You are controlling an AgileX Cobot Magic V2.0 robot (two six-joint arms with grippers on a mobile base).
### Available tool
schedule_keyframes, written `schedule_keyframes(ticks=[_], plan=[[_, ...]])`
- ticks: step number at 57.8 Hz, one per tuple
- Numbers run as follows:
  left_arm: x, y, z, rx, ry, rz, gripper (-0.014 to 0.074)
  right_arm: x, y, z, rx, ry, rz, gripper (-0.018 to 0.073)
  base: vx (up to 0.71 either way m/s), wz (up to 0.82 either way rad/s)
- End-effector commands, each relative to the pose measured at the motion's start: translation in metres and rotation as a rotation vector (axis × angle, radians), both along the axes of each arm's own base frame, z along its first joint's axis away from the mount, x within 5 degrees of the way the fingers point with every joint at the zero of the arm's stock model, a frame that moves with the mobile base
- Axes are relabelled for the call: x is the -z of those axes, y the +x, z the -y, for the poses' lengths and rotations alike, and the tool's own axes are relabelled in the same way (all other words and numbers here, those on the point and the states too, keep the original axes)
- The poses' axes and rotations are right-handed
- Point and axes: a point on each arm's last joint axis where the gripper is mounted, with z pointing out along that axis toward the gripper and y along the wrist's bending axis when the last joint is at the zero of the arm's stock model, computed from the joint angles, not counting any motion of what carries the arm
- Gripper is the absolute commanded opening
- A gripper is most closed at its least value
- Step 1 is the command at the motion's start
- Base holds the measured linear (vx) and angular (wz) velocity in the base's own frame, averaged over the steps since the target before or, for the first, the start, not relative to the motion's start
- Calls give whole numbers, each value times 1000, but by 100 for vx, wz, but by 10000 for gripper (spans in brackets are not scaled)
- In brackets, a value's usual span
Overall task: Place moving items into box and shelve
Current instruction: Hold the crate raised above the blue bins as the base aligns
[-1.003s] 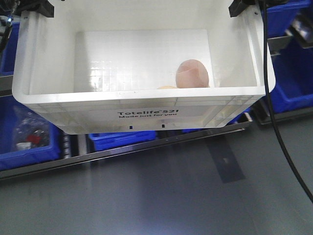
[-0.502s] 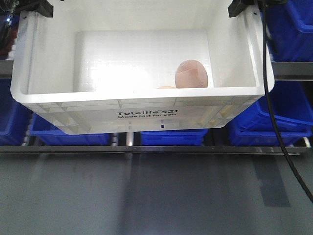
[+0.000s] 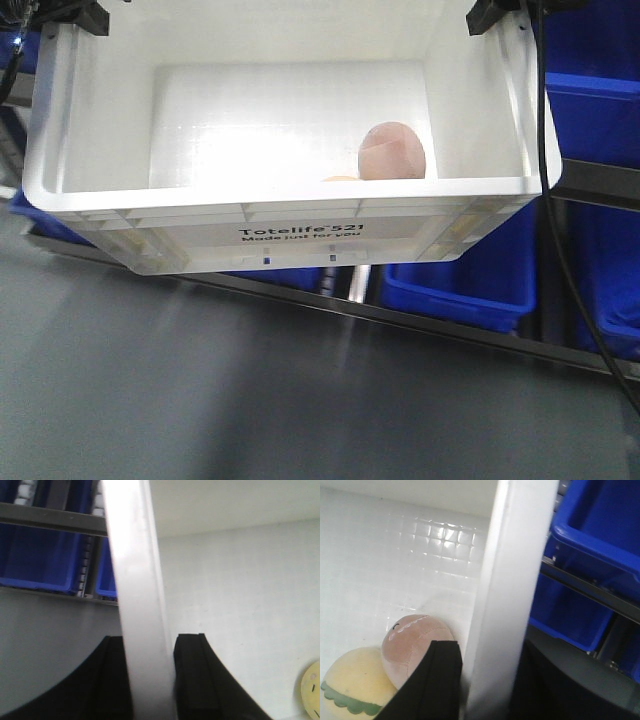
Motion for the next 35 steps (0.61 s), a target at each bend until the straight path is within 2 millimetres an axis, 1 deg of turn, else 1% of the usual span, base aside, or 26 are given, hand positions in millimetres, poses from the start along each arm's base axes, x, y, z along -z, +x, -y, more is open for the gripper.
schedule_keyframes(ticks=[1, 20, 35], plan=[[-39, -13, 2, 25, -54, 217, 2, -40, -23, 2, -23, 50, 137, -5, 6, 54], [-39, -13, 2, 25, -54, 217, 2, -40, -23, 2, -23, 49, 133, -5, 10, 47], [-39, -13, 2, 25, -54, 217, 2, -40, -23, 2, -23, 49, 133, -5, 13, 26]])
